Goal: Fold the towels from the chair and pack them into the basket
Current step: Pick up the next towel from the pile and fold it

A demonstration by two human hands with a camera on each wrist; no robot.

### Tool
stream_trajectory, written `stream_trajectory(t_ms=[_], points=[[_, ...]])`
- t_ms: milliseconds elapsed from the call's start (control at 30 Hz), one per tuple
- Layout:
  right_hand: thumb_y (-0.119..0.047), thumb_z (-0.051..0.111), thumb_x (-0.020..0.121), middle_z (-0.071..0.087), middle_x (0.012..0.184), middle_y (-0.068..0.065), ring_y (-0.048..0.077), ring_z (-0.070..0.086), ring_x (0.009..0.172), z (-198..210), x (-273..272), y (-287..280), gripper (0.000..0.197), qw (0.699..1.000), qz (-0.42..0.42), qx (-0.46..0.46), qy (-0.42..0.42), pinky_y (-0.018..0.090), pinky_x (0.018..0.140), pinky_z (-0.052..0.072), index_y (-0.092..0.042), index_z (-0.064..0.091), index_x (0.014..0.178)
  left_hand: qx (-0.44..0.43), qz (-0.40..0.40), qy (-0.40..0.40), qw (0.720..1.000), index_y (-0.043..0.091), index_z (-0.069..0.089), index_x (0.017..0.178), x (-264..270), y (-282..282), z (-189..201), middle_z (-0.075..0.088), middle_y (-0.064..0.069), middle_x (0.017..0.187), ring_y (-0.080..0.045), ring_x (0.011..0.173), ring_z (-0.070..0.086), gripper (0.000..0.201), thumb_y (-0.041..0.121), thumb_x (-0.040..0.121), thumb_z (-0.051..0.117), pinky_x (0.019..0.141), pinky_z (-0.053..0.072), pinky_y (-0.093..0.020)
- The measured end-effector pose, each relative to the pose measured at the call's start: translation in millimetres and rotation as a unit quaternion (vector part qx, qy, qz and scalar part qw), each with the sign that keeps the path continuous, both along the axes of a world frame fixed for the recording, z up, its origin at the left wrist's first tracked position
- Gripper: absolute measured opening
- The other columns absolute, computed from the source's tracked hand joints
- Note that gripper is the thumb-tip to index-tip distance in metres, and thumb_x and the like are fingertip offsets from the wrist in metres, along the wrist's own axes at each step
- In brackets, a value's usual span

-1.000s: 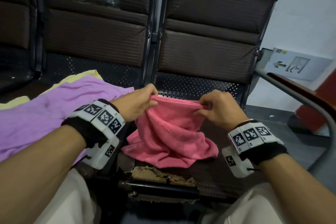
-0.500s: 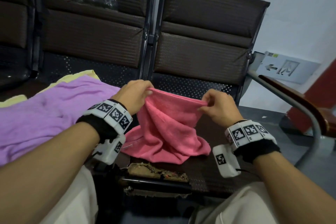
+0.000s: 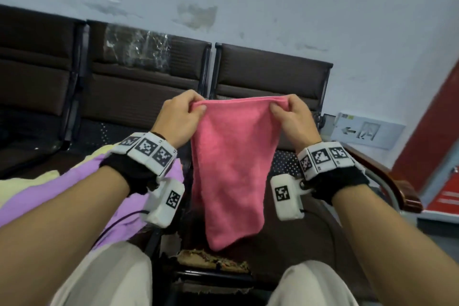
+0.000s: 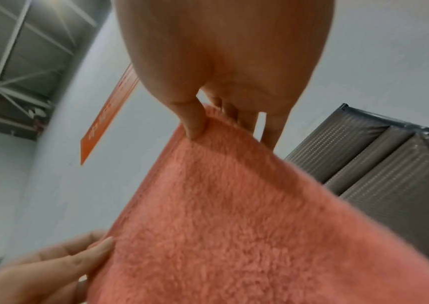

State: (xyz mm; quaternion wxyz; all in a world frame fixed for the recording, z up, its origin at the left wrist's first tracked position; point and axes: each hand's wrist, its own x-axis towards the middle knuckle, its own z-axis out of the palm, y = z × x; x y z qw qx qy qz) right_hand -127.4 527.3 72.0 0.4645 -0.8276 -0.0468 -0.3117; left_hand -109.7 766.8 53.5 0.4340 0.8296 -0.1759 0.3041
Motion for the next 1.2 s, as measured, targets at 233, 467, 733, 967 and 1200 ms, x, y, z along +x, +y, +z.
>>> stream_trajectory(t_ms=[233, 467, 733, 967, 1200], points=[[-0.023, 0.062, 0.087, 0.064, 0.07, 0.004, 0.012, 0.052, 0.07, 0, 9, 0, 0.022, 0.995, -0.039, -0.093, 0.01, 0.033, 0.069, 0.044, -0.006, 0.066, 0.074, 0.059, 0.002, 0.028, 0.998, 0.008, 0.064, 0.103, 15, 1, -1, 0.068, -0.009, 0.1, -0.024, 0.096, 0.06, 0.016, 0.006, 0.089, 0.056, 0.082, 0.04, -0.024], [-0.027, 0.062, 0.088, 0.067, 0.076, 0.005, 0.018, 0.058, 0.078, -11, 41, -6, 0.019, 0.99, -0.109, -0.069, 0.055, 0.028, 0.069, 0.041, -0.012, 0.069, 0.077, 0.089, 0.007, 0.077, 0.993, 0.009, 0.065, 0.102, 65, -25, 0, 0.067, -0.016, 0.105, -0.033, 0.103, 0.06, 0.016, 0.01, 0.093, 0.051, 0.088, 0.046, -0.037], [-0.015, 0.052, 0.095, 0.064, 0.086, 0.003, 0.007, 0.055, 0.079, -13, 27, -10, 0.011, 0.995, -0.03, 0.026, -0.087, 0.025, 0.075, 0.045, -0.013, 0.062, 0.093, -0.06, -0.05, -0.007, 0.997, 0.007, 0.064, 0.1, 58, -49, 17, 0.065, 0.0, 0.094, -0.01, 0.089, 0.055, 0.017, 0.004, 0.092, 0.05, 0.072, 0.033, -0.013], [-0.011, 0.052, 0.095, 0.066, 0.087, -0.002, 0.009, 0.06, 0.083, -108, -39, -9, 0.016, 0.998, -0.015, 0.054, 0.021, 0.021, 0.078, 0.048, -0.022, 0.061, 0.088, -0.079, -0.081, 0.112, 0.987, 0.012, 0.063, 0.101, -12, -40, -75, 0.064, 0.004, 0.096, -0.01, 0.093, 0.056, 0.015, 0.008, 0.091, 0.053, 0.082, 0.039, -0.016], [-0.02, 0.054, 0.093, 0.068, 0.09, 0.009, 0.028, 0.062, 0.092, -207, -99, -2, 0.013, 0.975, -0.09, 0.063, 0.194, 0.037, 0.084, 0.049, -0.013, 0.065, 0.093, -0.011, -0.108, 0.233, 0.966, 0.016, 0.067, 0.1, -74, -37, -177, 0.068, 0.004, 0.096, -0.013, 0.093, 0.061, 0.013, 0.017, 0.09, 0.059, 0.084, 0.042, -0.021]])
